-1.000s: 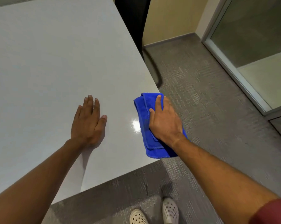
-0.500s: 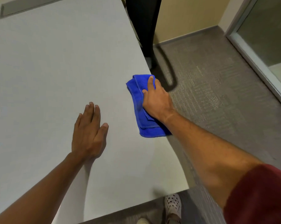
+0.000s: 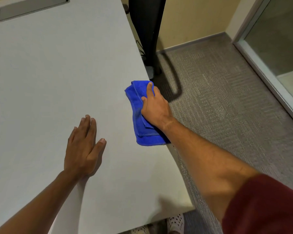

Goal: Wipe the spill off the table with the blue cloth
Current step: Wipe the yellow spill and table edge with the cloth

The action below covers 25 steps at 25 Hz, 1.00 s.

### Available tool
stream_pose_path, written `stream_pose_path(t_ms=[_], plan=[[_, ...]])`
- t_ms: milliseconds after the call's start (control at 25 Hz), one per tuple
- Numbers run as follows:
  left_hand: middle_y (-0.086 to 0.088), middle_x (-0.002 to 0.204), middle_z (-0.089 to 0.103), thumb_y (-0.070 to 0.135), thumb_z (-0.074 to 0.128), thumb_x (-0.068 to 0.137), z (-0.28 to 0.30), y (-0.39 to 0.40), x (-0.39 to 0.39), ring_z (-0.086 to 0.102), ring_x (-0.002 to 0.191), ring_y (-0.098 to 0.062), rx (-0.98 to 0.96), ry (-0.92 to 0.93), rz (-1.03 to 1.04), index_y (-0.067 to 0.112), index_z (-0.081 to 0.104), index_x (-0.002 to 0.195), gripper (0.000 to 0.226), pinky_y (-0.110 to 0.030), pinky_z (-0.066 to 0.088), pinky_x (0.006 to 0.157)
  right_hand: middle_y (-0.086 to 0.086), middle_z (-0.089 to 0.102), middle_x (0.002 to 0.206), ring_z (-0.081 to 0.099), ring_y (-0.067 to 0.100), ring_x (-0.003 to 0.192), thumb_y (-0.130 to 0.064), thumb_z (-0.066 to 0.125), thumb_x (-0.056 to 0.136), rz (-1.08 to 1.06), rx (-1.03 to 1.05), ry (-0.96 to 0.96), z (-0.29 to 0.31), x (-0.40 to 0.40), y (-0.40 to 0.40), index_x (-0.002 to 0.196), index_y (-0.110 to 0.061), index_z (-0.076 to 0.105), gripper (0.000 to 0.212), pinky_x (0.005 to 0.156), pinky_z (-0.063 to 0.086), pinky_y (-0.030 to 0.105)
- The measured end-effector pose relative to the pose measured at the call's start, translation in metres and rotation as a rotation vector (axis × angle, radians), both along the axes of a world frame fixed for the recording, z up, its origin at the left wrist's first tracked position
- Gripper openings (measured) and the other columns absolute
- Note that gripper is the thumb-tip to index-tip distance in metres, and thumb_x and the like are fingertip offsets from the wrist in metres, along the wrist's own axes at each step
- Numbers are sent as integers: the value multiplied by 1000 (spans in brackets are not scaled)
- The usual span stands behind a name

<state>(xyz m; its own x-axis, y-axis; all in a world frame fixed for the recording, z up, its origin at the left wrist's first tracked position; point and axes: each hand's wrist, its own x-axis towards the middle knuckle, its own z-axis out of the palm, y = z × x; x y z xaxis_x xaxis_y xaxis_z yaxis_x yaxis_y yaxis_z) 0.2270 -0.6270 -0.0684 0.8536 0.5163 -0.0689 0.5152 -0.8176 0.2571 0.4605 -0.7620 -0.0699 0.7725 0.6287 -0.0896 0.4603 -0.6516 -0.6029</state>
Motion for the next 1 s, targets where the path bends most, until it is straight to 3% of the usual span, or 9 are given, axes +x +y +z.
stream_pose_path(t_ms=[160,600,840,1000], plan=[[1,165,4,56,20,92,-1,1,-2,-3,151,-8,7,-2,-9,12,12,156,79,-23,-7,119,12,23,161,41,33,137,-27,41,104,15,53,32,-1,-9,-16,156,-6,15,62,107,38,41],[-3,164,7,57,19,91,-3,0,0,2,152,-12,-2,-30,-26,7,12,154,81,-33,1,122,16,11,165,27,35,145,-28,42,103,38,38,90,-1,10,-2,156,-6,13,64,116,29,42],[-2,164,6,57,22,91,-2,1,0,1,152,-11,9,-19,-29,9,13,155,81,-31,0,121,16,11,164,30,36,143,-28,39,104,39,-9,35,0,9,2,156,-7,15,61,115,30,43],[0,164,0,58,19,89,1,-4,2,-3,151,-11,6,6,-12,10,6,155,82,-32,-1,122,20,7,165,15,33,151,-27,33,105,25,-82,-54,-1,-33,-28,156,-3,13,59,120,26,42]])
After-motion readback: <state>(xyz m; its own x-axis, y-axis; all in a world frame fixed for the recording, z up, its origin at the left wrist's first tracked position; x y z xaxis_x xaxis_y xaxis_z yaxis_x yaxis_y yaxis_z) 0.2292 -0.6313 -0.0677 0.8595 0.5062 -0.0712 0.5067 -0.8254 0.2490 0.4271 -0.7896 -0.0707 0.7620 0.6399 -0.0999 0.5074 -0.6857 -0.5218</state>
